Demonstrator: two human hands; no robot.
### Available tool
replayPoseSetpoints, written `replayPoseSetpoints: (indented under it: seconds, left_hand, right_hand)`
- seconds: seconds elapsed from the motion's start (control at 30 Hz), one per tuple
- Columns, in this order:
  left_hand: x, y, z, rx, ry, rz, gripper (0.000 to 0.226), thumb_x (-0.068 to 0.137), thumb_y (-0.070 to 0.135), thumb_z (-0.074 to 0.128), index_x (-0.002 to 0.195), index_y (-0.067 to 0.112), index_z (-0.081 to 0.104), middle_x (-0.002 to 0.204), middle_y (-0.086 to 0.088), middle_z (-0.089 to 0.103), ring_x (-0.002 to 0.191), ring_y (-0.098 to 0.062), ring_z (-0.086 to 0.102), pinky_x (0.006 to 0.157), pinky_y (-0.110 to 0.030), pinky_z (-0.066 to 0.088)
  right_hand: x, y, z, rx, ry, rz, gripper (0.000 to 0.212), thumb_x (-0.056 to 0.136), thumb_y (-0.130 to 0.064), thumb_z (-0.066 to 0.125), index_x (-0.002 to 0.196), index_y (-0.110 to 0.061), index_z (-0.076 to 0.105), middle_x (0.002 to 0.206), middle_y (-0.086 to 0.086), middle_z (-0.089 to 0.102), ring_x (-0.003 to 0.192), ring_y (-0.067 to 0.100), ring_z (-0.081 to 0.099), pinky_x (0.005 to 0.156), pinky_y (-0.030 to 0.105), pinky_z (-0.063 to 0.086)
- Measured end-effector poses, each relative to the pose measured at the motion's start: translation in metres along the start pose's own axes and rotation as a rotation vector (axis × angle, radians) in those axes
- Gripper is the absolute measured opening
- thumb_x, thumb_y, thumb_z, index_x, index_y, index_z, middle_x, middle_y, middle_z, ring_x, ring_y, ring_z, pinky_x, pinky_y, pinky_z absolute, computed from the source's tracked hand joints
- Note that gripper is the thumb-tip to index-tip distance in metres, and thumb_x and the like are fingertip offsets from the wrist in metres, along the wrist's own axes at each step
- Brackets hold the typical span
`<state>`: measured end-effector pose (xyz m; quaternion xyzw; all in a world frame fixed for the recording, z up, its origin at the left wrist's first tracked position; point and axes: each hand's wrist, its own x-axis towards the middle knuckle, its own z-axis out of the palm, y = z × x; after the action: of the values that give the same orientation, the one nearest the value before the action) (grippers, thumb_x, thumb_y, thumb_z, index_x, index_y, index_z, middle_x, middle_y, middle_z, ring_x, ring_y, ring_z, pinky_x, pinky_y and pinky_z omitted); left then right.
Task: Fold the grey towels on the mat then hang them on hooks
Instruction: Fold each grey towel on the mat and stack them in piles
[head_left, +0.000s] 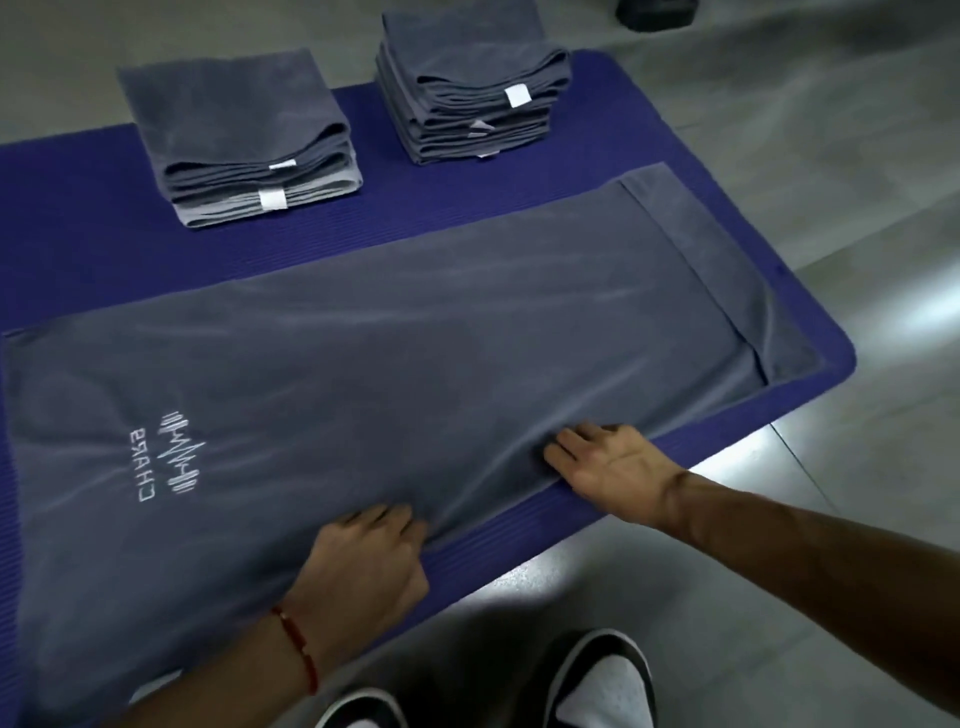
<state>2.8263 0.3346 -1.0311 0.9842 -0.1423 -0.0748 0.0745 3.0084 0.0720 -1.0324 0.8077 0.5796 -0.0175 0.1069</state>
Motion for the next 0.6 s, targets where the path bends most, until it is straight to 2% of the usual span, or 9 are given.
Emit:
replayPoseSetpoints:
  seconds: [0.1, 0.17, 0.23, 0.3, 0.37, 0.43, 0.5, 0.53, 0.6]
  left_hand:
    - [0.003, -0.007, -0.007, -0.020, -0.024, -0.044, 0.024, 0.064, 0.034, 0.045, 0.049, 0.019, 0.056, 0.052, 0.000, 0.056, 0.043, -0.023, 0.056, 0.044, -0.026, 0.043]
    - [0.018, -0.012, -0.017, -0.008, 0.009, -0.033, 0.026, 0.068, 0.035, 0.046, 0.049, 0.020, 0.055, 0.053, 0.000, 0.056, 0.045, -0.024, 0.056, 0.047, -0.028, 0.045]
    - [0.044, -0.019, -0.030, 0.025, 0.016, 0.061, 0.023, 0.073, 0.036, 0.045, 0.062, 0.023, 0.061, 0.066, 0.001, 0.059, 0.057, -0.024, 0.060, 0.052, -0.033, 0.050]
    - [0.077, -0.029, -0.038, 0.099, 0.010, 0.166, 0.032, 0.073, 0.037, 0.042, 0.076, 0.021, 0.070, 0.080, -0.003, 0.065, 0.068, -0.026, 0.064, 0.056, -0.037, 0.055]
    - [0.113, -0.038, -0.043, 0.186, -0.019, 0.262, 0.040, 0.074, 0.039, 0.041, 0.089, 0.021, 0.074, 0.095, -0.007, 0.069, 0.079, -0.028, 0.064, 0.059, -0.039, 0.056]
    - [0.150, -0.037, -0.047, 0.247, -0.130, 0.281, 0.044, 0.080, 0.040, 0.045, 0.112, 0.026, 0.071, 0.121, -0.012, 0.066, 0.103, -0.030, 0.061, 0.072, -0.044, 0.057]
    - [0.188, -0.029, -0.042, 0.275, -0.253, 0.242, 0.053, 0.097, 0.044, 0.041, 0.149, 0.033, 0.042, 0.162, -0.012, 0.028, 0.143, -0.033, 0.035, 0.104, -0.053, 0.040]
    - [0.206, -0.024, -0.040, 0.275, -0.311, 0.189, 0.058, 0.101, 0.049, 0.033, 0.157, 0.036, 0.023, 0.168, -0.008, 0.006, 0.152, -0.031, 0.016, 0.115, -0.053, 0.027]
    - [0.240, -0.013, -0.033, 0.220, -0.282, 0.103, 0.061, 0.102, 0.055, 0.024, 0.159, 0.039, 0.009, 0.169, -0.003, -0.008, 0.155, -0.029, 0.000, 0.121, -0.054, 0.016]
  right_hand:
    - [-0.014, 0.008, -0.006, 0.048, -0.124, -0.123, 0.032, 0.072, -0.036, 0.068, 0.100, -0.020, 0.068, 0.089, -0.002, 0.067, 0.076, 0.020, 0.066, 0.063, 0.030, 0.053]
    - [-0.033, 0.023, -0.013, 0.145, -0.181, 0.013, 0.032, 0.077, -0.039, 0.053, 0.101, -0.022, 0.064, 0.092, -0.002, 0.067, 0.077, 0.022, 0.067, 0.065, 0.031, 0.053]
    - [-0.054, 0.050, -0.021, 0.260, -0.230, 0.356, 0.031, 0.085, -0.038, 0.048, 0.109, -0.022, 0.059, 0.105, 0.001, 0.068, 0.090, 0.027, 0.069, 0.074, 0.035, 0.054]
    - [-0.076, 0.087, -0.018, 0.360, -0.293, 0.781, 0.026, 0.095, -0.038, 0.051, 0.110, -0.019, 0.060, 0.109, 0.004, 0.068, 0.098, 0.033, 0.068, 0.079, 0.037, 0.052]
    - [-0.100, 0.127, -0.006, 0.458, -0.252, 1.189, 0.029, 0.100, -0.039, 0.052, 0.100, -0.011, 0.062, 0.103, 0.013, 0.070, 0.096, 0.038, 0.069, 0.075, 0.037, 0.049]
    - [-0.120, 0.159, 0.013, 0.600, -0.146, 1.536, 0.043, 0.101, -0.045, 0.049, 0.091, -0.005, 0.061, 0.100, 0.020, 0.072, 0.088, 0.039, 0.071, 0.074, 0.036, 0.051]
    - [-0.125, 0.175, 0.029, 0.874, -0.011, 1.810, 0.050, 0.100, -0.047, 0.054, 0.088, 0.001, 0.061, 0.093, 0.023, 0.072, 0.076, 0.038, 0.072, 0.076, 0.043, 0.061]
    - [-0.123, 0.177, 0.035, 0.991, 0.072, 1.895, 0.046, 0.099, -0.044, 0.058, 0.085, 0.000, 0.059, 0.089, 0.022, 0.070, 0.072, 0.037, 0.071, 0.075, 0.046, 0.062]
    - [-0.116, 0.179, 0.043, 1.093, 0.176, 1.984, 0.043, 0.096, -0.041, 0.066, 0.084, -0.001, 0.057, 0.089, 0.018, 0.067, 0.075, 0.035, 0.068, 0.079, 0.047, 0.061]
